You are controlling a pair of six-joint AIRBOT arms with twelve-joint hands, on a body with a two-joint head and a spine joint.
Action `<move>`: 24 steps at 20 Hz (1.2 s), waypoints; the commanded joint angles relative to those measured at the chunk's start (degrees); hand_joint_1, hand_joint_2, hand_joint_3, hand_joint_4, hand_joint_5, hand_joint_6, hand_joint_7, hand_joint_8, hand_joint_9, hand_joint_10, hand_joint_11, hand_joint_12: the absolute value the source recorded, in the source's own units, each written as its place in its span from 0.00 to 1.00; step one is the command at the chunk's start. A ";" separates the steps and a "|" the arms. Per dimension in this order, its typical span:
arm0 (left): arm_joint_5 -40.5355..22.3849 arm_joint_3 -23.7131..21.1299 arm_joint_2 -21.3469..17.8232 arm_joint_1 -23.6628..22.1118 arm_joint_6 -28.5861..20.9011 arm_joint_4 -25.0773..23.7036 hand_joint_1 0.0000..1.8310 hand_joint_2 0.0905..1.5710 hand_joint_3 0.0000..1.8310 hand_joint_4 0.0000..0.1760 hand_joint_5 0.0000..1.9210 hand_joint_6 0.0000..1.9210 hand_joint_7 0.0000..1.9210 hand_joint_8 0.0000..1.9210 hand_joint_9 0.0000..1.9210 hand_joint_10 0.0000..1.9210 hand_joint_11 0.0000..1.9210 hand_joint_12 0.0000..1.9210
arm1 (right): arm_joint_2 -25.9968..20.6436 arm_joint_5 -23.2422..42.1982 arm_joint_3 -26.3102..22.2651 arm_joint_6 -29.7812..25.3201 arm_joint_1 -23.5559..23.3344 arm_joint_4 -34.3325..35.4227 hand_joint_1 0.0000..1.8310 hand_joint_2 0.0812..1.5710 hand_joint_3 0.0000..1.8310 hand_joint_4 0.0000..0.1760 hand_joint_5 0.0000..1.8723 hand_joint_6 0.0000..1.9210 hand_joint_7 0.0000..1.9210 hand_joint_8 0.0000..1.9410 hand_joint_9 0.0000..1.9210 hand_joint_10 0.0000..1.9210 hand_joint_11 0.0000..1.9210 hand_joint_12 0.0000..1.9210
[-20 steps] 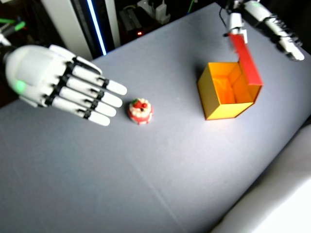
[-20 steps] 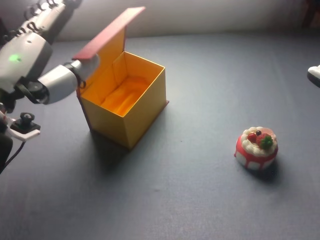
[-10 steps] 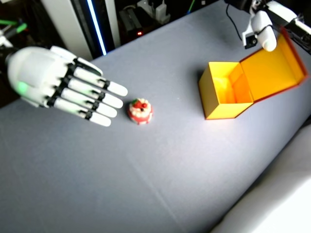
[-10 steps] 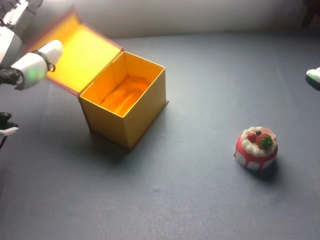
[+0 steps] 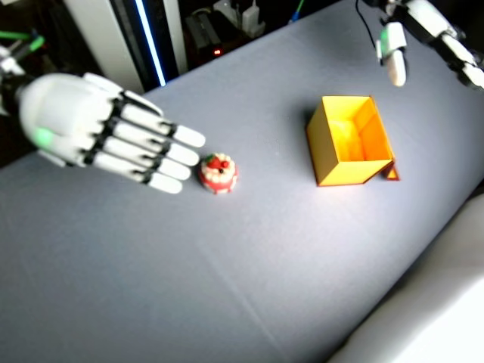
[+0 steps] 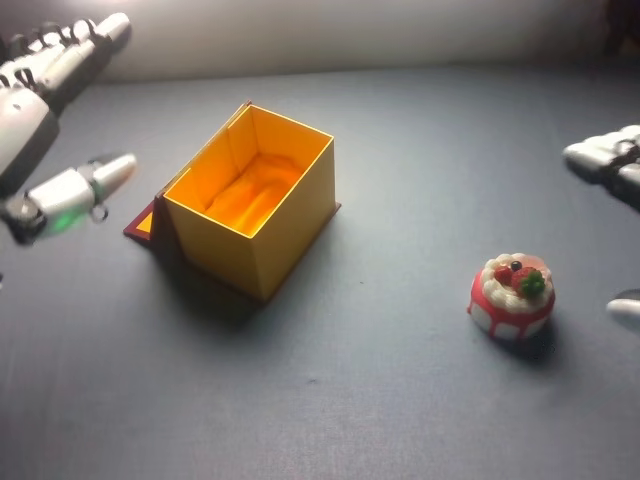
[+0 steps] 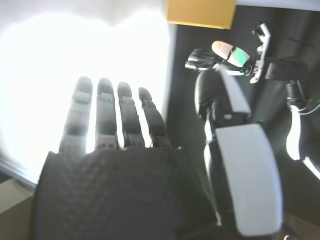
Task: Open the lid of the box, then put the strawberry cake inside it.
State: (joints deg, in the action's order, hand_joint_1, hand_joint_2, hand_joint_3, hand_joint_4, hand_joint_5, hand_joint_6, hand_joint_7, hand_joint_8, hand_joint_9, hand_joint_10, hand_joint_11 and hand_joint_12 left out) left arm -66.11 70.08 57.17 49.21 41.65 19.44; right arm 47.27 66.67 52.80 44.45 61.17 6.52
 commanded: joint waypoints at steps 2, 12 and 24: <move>-7.41 -2.25 -2.55 1.50 1.67 -2.83 0.47 0.81 0.00 0.56 0.00 0.00 0.00 0.00 0.00 0.00 0.00 0.00 | 0.85 0.57 1.13 -0.90 -2.71 -1.68 0.42 0.75 0.00 0.00 0.00 0.00 0.00 0.00 0.00 0.00 0.00 0.00; -8.54 -9.79 -8.59 8.44 1.82 -12.81 0.51 0.83 0.00 0.18 0.02 0.01 0.00 0.00 0.00 0.00 0.00 0.00 | 9.61 -17.49 9.54 -1.23 -13.03 -5.03 0.49 0.69 0.00 0.00 0.02 0.00 0.03 0.01 0.03 0.03 0.00 0.28; -12.49 -12.24 -10.44 12.06 1.80 -13.68 0.47 0.87 0.01 0.27 0.02 0.00 0.00 0.00 0.00 0.00 0.00 0.00 | 13.82 -24.55 14.52 -1.25 -18.60 -6.35 0.66 0.75 0.00 0.00 0.44 0.57 0.46 0.79 0.47 0.88 0.46 1.00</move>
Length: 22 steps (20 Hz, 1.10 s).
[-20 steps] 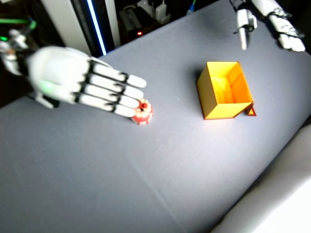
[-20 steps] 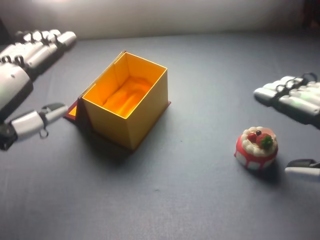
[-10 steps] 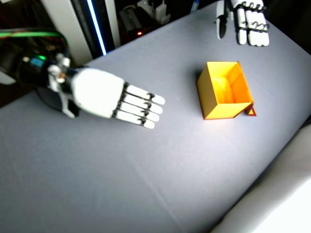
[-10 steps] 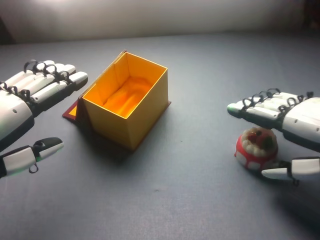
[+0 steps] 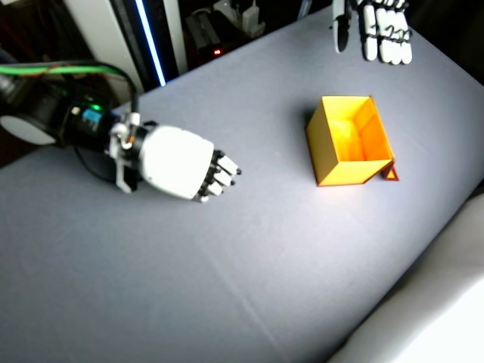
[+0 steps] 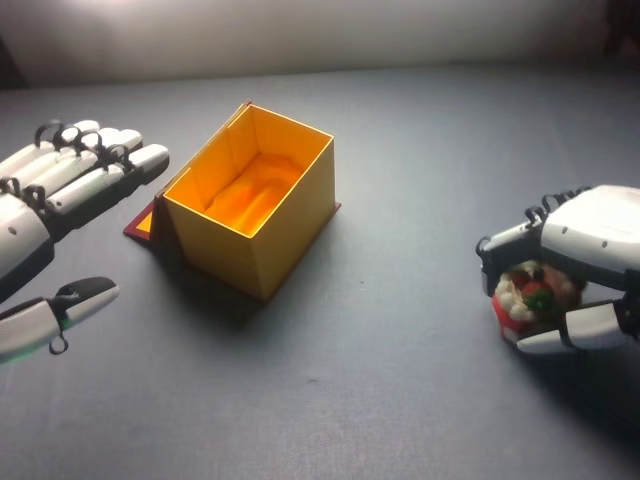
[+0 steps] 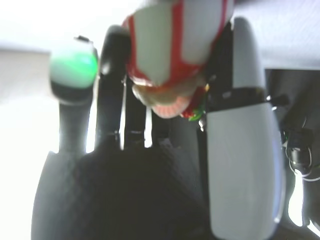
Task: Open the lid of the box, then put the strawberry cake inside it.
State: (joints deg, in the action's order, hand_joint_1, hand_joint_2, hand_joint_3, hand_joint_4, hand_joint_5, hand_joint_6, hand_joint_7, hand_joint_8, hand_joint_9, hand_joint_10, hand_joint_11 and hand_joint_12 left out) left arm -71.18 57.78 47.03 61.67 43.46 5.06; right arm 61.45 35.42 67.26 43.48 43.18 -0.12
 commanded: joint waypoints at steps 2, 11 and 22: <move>-7.57 -0.09 -0.32 0.17 -0.02 0.93 0.47 0.87 0.00 0.20 0.01 0.00 0.00 0.00 0.00 0.00 0.00 0.00 | -1.03 8.97 -0.24 -2.29 -1.93 -1.64 0.63 0.77 0.00 0.00 0.41 0.65 0.50 0.92 0.60 0.99 0.63 1.00; -6.01 -0.23 0.80 1.49 -1.18 0.39 0.39 0.89 0.00 0.03 0.02 0.00 0.00 0.00 0.00 0.00 0.00 0.00 | 1.00 12.76 1.89 -5.70 -12.34 -8.92 0.70 0.81 0.01 0.00 0.37 0.65 0.32 0.84 0.31 0.93 0.26 1.00; -2.26 1.06 3.16 1.57 -3.45 -0.94 0.38 0.89 0.00 0.69 0.01 0.00 0.00 0.00 0.00 0.00 0.00 0.00 | 11.44 7.50 10.93 -5.70 -25.11 -11.34 0.66 0.77 0.00 0.00 0.47 0.63 0.33 0.70 0.26 0.68 0.17 0.95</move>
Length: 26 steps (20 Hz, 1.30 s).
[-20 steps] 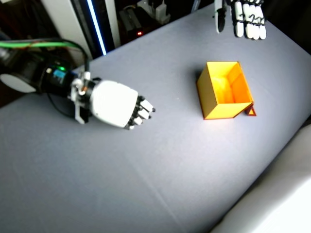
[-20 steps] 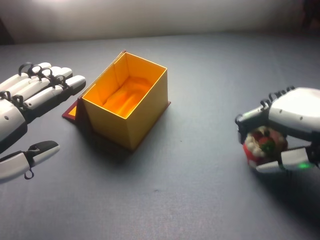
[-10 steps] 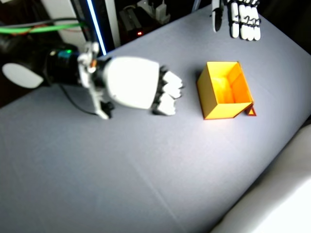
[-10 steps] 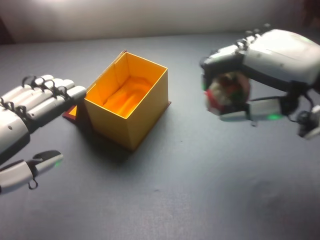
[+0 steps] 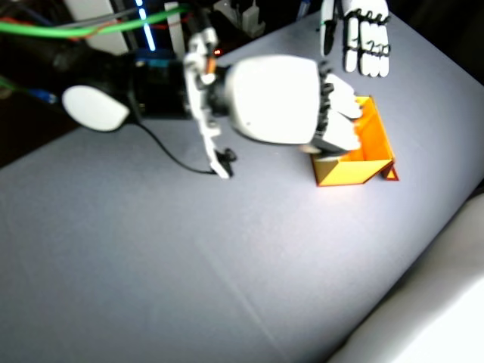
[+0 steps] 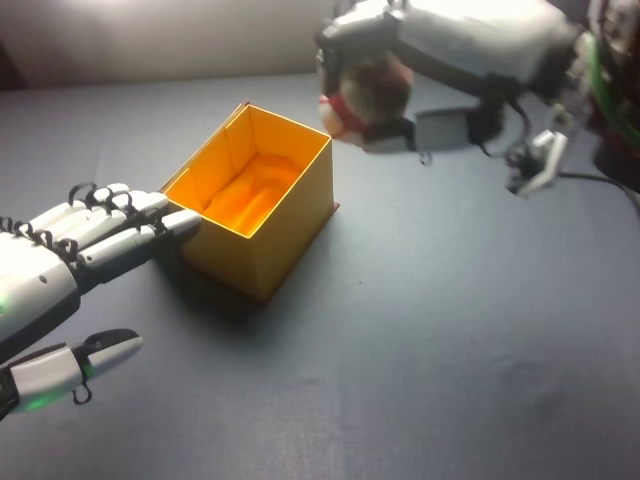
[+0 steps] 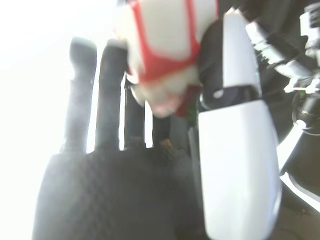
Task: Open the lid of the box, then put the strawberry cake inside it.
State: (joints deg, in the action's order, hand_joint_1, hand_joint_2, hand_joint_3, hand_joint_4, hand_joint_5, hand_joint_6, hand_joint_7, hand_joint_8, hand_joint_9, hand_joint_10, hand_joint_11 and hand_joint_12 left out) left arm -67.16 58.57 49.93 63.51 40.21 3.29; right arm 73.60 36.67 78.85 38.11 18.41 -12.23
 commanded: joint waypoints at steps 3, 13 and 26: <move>-5.78 1.08 1.19 -0.35 -1.07 0.39 0.38 0.89 0.00 0.50 0.02 0.00 0.00 0.00 0.00 0.00 0.00 0.00 | 2.70 4.90 2.45 -0.32 -2.29 0.70 0.68 0.72 0.00 0.00 0.49 0.47 0.47 0.67 0.44 0.78 0.39 0.99; -4.50 2.82 3.00 -1.05 -2.08 -0.27 0.37 0.88 0.00 0.57 0.02 0.00 0.00 0.00 0.00 0.00 0.00 0.00 | 9.64 2.42 7.19 -0.31 -3.41 0.67 0.67 0.76 0.00 0.00 0.42 0.65 0.43 0.69 0.53 0.86 0.53 0.99; -3.11 3.49 4.43 -1.06 -2.92 0.07 0.43 0.87 0.00 0.59 0.09 0.02 0.00 0.00 0.00 0.00 0.00 0.00 | 17.44 -6.93 13.58 -0.30 -3.69 0.74 0.74 0.75 0.00 0.00 0.36 0.66 0.45 0.63 0.42 0.71 0.08 0.76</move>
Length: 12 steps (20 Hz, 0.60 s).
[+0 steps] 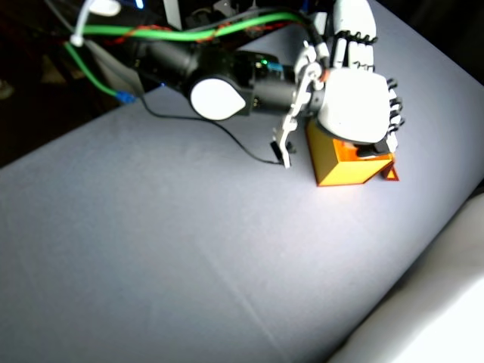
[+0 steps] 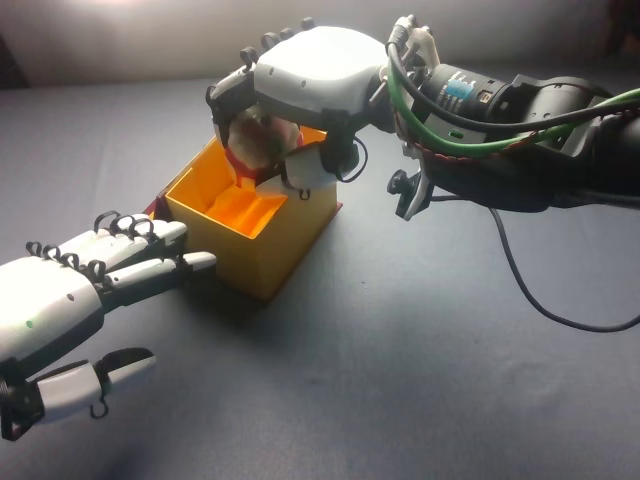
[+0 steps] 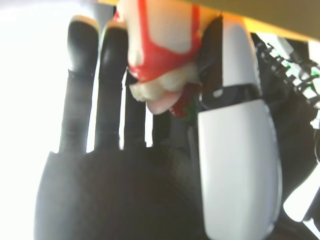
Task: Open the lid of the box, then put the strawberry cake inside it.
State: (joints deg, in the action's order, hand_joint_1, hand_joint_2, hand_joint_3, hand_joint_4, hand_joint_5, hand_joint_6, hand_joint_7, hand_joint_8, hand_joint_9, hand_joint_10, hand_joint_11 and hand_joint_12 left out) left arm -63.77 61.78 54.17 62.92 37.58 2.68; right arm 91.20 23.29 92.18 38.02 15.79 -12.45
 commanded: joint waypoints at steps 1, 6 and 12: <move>-6.51 0.27 0.20 -0.47 -0.32 0.70 0.42 0.87 0.00 0.59 0.10 0.02 0.00 0.00 0.00 0.00 0.00 0.00 | -0.16 6.04 0.28 -0.22 -1.07 0.97 0.74 0.76 0.00 0.00 0.35 0.68 0.44 0.64 0.39 0.75 0.04 0.78; -6.67 0.34 0.50 -0.47 -0.43 0.85 0.39 0.88 0.00 0.26 0.10 0.02 0.00 0.00 0.00 0.00 0.00 0.00 | 0.28 5.28 0.56 -0.22 -1.06 0.70 0.59 0.80 0.00 0.00 0.26 0.42 0.29 0.38 0.25 0.39 0.11 0.74; -7.02 0.27 0.68 -0.42 -0.50 1.36 0.51 0.87 0.00 0.22 0.04 0.36 0.02 0.00 0.00 0.00 0.00 0.00 | 0.29 4.43 0.34 -0.22 -1.04 -0.03 0.53 0.74 0.00 0.00 0.23 0.01 0.24 0.00 0.24 0.06 0.01 0.77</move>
State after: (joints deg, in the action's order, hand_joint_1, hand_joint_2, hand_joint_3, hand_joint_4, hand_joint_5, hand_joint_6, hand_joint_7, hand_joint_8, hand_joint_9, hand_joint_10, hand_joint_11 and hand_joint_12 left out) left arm -63.81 62.06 54.54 62.92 37.39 3.44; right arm 91.68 21.17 92.58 38.00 15.77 -13.02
